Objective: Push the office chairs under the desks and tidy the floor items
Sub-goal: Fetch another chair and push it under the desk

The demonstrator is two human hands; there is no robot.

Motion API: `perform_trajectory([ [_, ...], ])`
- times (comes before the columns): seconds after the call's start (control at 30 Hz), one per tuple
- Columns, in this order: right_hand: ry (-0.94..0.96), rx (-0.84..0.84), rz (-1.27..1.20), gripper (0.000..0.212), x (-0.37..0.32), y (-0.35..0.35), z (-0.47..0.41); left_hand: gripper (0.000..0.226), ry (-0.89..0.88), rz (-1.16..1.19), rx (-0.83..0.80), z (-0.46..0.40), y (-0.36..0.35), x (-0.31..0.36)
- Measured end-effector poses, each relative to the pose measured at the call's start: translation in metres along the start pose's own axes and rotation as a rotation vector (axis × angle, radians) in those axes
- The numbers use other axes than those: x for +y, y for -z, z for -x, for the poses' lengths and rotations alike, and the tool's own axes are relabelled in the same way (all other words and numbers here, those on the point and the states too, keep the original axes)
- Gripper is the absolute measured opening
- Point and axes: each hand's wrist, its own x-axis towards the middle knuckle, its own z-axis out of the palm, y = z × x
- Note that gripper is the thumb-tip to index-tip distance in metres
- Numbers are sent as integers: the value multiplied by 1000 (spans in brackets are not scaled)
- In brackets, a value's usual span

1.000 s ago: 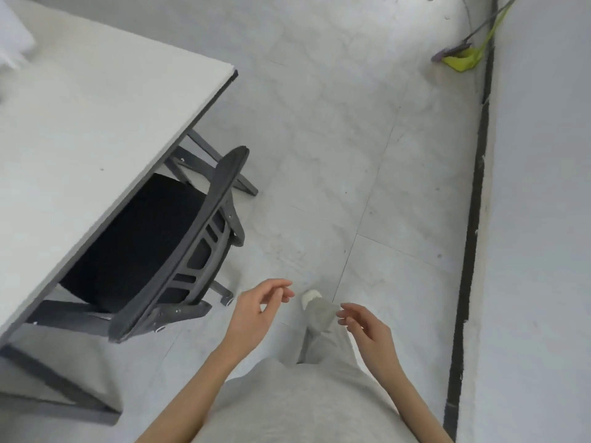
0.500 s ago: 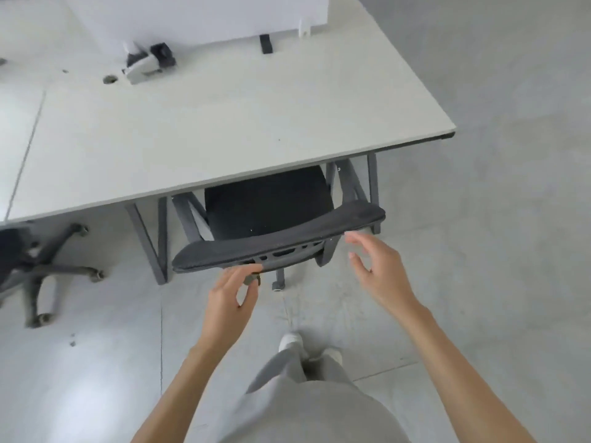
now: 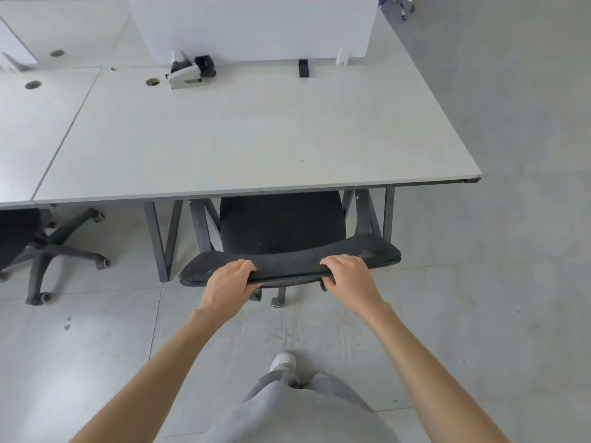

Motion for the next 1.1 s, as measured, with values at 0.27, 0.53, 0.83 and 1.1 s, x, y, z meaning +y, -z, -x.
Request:
perform_trajectory([
  [0.27, 55, -192, 240, 26, 34, 12, -27, 24, 59, -38, -109, -22, 11, 0],
  [0.53, 62, -102, 324, 24, 60, 1, -36, 26, 255, -219, 16, -29, -18, 25],
  [0.83, 63, 7, 332, 9, 53, 1, -63, 23, 238, -274, 23, -55, -12, 11],
  [1.1, -79, -11, 294, 21, 33, -16, -18, 24, 165, -296, -62, -22, -14, 10],
])
